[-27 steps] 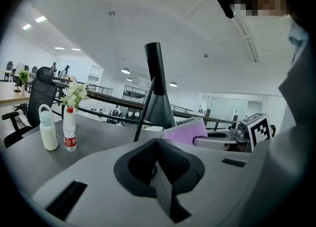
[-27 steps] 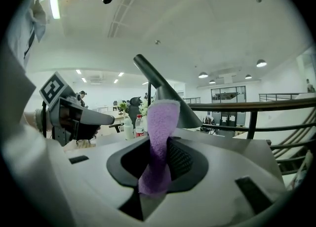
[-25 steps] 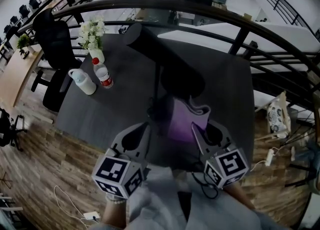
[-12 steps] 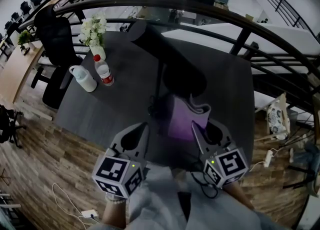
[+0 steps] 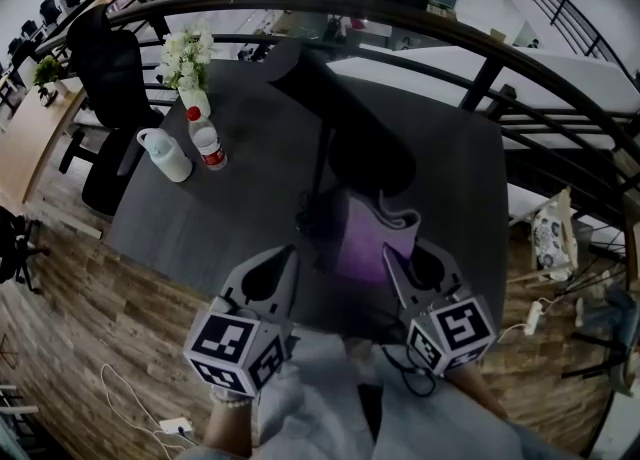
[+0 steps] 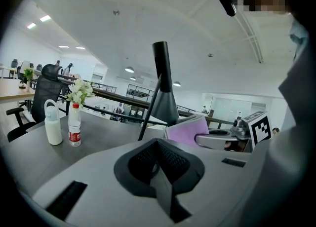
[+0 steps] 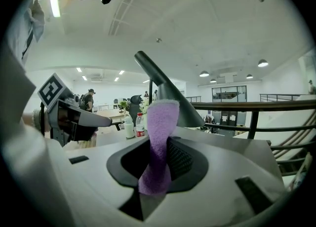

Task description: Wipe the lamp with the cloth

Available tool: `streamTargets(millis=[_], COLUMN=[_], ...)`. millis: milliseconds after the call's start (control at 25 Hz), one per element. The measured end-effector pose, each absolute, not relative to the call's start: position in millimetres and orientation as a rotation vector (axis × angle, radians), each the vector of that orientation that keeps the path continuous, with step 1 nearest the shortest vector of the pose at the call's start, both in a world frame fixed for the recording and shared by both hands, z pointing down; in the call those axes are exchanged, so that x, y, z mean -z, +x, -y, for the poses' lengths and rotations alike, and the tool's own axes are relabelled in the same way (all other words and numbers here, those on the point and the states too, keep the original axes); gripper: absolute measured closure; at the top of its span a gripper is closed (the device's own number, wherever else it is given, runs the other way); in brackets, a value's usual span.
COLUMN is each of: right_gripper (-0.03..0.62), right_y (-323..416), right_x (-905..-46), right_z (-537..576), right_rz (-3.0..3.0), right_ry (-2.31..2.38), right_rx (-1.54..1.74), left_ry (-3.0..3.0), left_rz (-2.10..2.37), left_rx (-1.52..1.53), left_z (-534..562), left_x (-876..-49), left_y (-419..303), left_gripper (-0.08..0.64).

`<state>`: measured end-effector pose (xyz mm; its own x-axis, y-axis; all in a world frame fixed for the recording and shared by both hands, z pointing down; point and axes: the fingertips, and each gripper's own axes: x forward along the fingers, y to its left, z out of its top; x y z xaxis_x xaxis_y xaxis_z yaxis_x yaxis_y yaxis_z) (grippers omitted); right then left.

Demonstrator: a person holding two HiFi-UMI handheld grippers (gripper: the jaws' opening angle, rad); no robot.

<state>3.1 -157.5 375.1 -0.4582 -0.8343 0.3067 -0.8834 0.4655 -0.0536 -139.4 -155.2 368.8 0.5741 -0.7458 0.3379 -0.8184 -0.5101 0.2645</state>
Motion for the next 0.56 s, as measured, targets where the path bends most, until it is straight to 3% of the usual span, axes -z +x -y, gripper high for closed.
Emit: streamTargets(millis=[560], right_gripper=[0.505], right_y=[2], right_x=[-384], right_z=[164], right_rz=[2.459], right_ry=[1.460], right_rx=[-0.308], left_ry=[2.422], left_rz=[1.283], left_rx=[-0.246], left_z=[165], left_x=[-371], left_y=[-143], left_gripper=[0.557])
